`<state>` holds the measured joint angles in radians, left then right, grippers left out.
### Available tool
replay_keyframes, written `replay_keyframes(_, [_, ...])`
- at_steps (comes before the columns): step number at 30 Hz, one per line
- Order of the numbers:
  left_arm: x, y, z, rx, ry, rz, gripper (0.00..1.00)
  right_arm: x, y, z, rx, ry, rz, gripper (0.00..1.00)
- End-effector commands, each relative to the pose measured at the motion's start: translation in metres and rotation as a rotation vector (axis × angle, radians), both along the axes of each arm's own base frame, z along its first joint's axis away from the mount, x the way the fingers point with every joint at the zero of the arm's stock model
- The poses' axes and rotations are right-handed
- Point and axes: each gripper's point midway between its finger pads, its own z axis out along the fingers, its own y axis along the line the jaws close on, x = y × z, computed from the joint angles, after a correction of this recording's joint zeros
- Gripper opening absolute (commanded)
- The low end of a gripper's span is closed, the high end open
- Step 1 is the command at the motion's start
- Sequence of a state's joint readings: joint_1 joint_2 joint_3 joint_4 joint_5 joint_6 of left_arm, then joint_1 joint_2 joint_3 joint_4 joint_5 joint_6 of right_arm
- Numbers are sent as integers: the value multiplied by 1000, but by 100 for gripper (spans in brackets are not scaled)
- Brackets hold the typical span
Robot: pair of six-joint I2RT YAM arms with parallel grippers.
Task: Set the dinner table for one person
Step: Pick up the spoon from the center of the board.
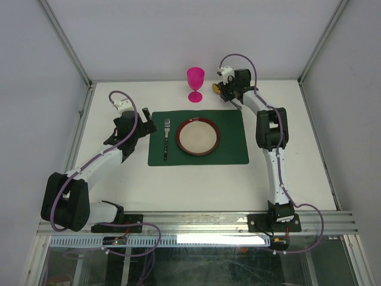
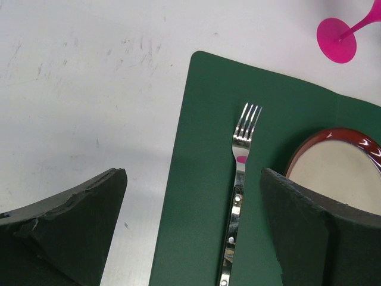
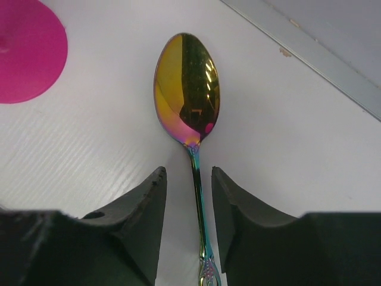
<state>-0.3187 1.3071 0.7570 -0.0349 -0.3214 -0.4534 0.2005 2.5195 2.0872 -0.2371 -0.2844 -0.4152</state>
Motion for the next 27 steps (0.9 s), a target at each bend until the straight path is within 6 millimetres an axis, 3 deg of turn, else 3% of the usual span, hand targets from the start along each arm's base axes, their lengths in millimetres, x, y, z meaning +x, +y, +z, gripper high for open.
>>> replay_keyframes(1, [13, 8, 26, 18, -73, 39, 99, 22, 14, 32, 65, -105, 26, 37])
replay_keyframes(15, [16, 9, 20, 24, -57, 43, 99, 16, 9, 15, 35, -84, 17, 30])
replay_keyframes(19, [16, 9, 21, 24, -58, 43, 99, 15, 8, 17, 32, -85, 16, 21])
replay_keyframes(25, [15, 9, 21, 22, -60, 43, 99, 12, 7, 15, 28, -77, 18, 1])
replay_keyframes(27, [15, 9, 21, 21, -60, 43, 99, 11, 7, 16, 26, -78, 17, 0])
